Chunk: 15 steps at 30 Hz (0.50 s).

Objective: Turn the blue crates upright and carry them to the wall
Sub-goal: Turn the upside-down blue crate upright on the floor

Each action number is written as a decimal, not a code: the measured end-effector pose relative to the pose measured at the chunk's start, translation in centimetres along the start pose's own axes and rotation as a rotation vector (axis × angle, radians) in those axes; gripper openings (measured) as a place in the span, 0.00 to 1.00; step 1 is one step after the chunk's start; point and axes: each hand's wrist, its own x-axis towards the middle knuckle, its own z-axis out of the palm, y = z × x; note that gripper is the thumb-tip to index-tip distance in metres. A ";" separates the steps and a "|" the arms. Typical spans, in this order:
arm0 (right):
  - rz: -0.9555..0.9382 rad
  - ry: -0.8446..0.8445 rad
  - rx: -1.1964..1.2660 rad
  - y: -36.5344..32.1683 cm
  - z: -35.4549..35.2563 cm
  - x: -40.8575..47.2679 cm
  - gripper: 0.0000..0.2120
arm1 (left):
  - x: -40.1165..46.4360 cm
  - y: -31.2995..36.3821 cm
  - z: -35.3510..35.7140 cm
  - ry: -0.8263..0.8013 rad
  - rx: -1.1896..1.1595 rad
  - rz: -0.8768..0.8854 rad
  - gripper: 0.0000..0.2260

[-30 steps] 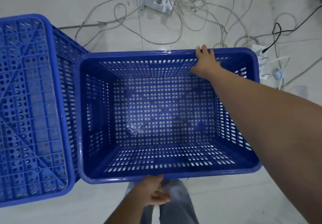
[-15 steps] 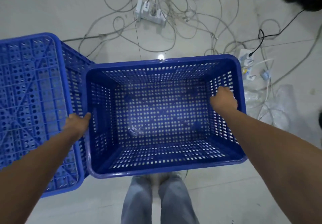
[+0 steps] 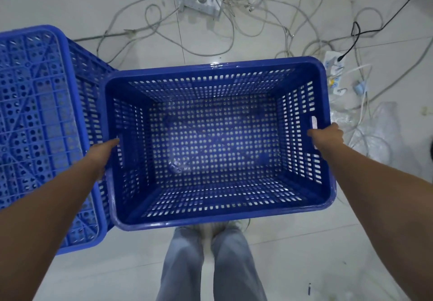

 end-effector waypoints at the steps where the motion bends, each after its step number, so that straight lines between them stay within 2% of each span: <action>1: 0.020 -0.026 0.026 0.0 -0.4 0.1 0.32 | 0.0 0.0 -0.3 -0.008 -0.060 -0.024 0.33; 4: 0.066 -0.115 0.095 0.3 -1.5 -0.1 0.31 | -0.2 -0.4 -1.0 -0.069 -0.140 -0.039 0.31; 9: 0.074 -0.092 0.162 1.8 -4.0 -2.2 0.27 | -2.4 -0.9 -3.0 -0.070 -0.213 -0.048 0.27; 12: 0.030 -0.095 0.184 1.5 -6.9 -4.9 0.25 | -5.3 -0.3 -5.0 -0.069 -0.272 -0.039 0.18; 15: -0.032 -0.067 0.165 0.1 -11.2 -8.3 0.21 | -8.8 1.4 -8.5 -0.028 -0.306 -0.041 0.18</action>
